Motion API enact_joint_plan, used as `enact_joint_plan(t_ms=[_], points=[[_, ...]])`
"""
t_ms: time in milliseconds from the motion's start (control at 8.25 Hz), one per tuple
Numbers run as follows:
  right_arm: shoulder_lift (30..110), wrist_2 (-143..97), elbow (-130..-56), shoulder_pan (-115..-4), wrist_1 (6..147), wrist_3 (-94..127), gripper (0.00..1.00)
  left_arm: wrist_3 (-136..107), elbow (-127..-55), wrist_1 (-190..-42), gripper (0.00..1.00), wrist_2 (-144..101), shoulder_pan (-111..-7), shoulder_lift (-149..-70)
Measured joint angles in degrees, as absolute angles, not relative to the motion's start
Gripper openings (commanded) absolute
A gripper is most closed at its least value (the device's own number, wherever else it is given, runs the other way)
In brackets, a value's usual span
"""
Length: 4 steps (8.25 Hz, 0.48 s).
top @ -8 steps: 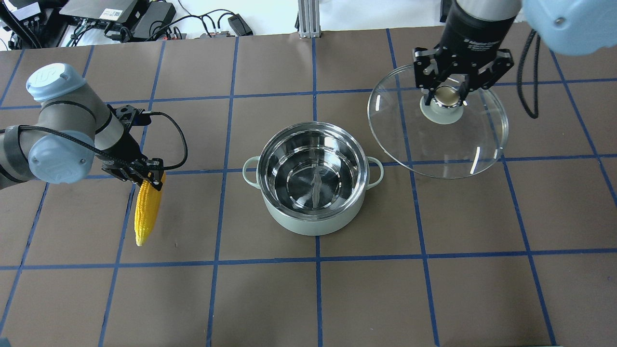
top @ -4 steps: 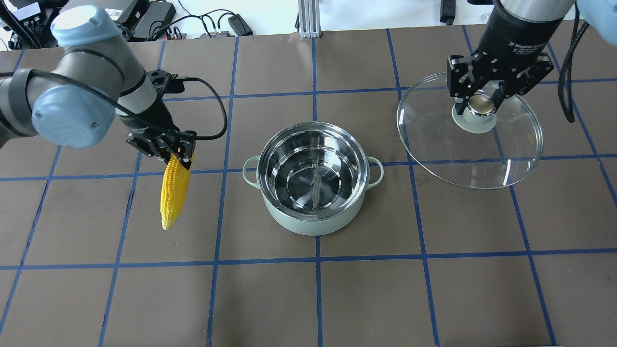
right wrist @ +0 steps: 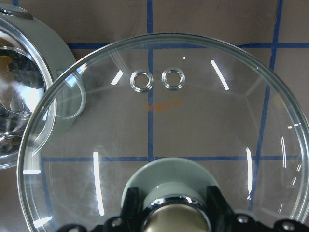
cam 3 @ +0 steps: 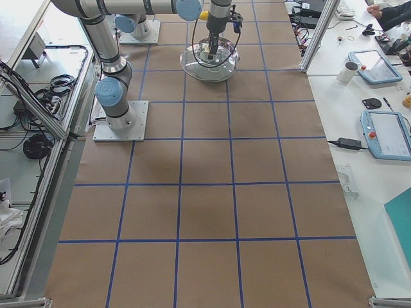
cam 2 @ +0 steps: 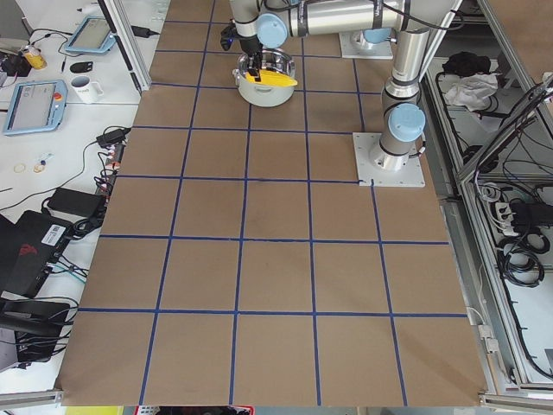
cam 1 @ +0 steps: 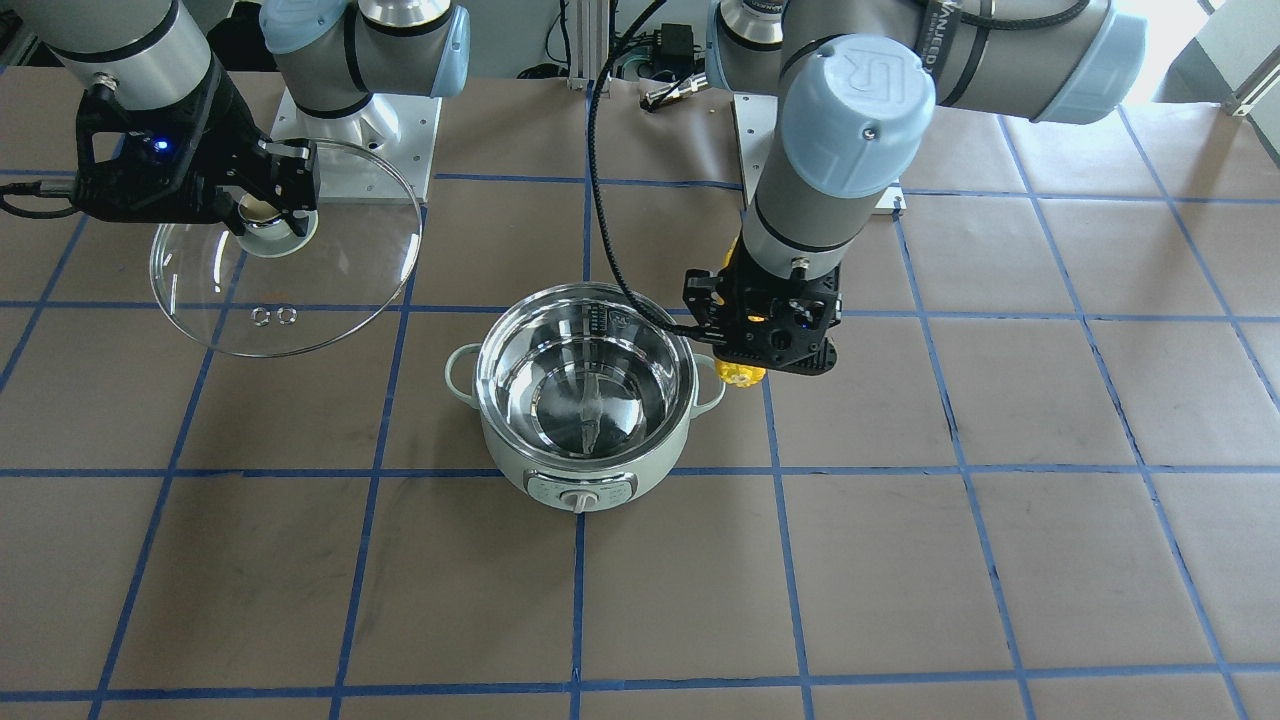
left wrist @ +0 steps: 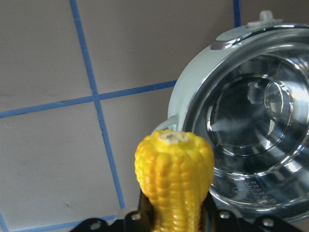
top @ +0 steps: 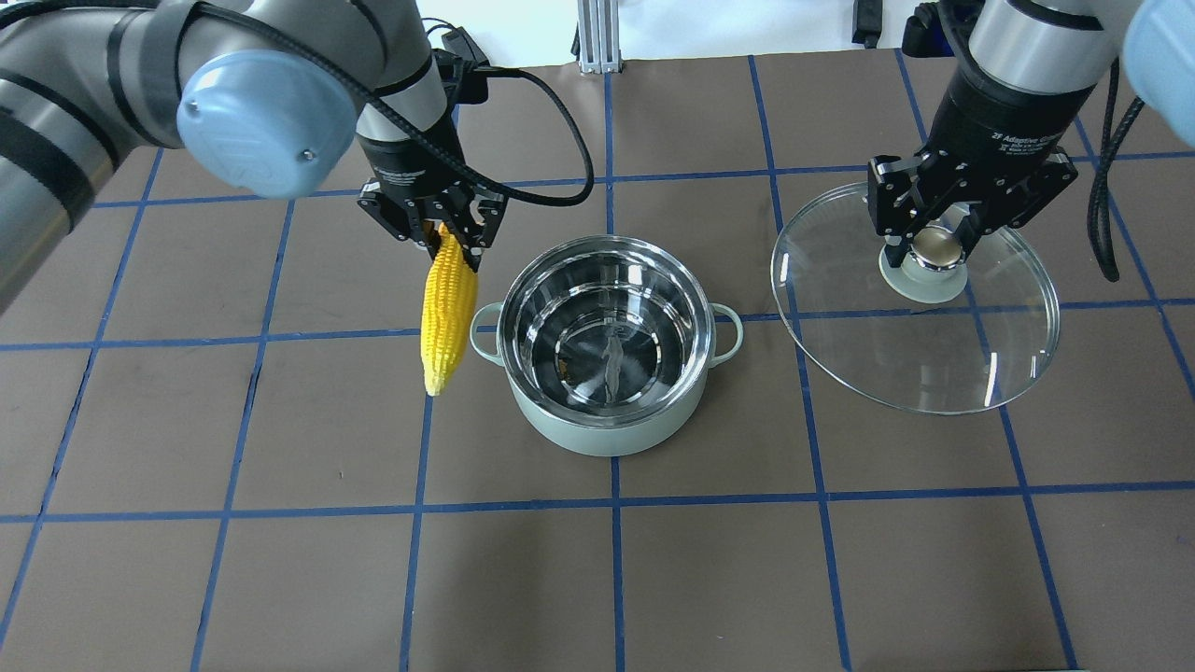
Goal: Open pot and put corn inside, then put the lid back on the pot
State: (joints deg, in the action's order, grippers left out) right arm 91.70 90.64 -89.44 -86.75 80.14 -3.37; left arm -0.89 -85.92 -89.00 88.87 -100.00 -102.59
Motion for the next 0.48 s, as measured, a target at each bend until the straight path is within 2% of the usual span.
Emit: enact_joint_plan(t_ms=[485], points=[[92.3, 90.6, -90.2, -86.8, 80.5, -3.5, 0.50, -8.8, -82.2, -87.8, 0.00, 88.9, -108.2, -109.2]])
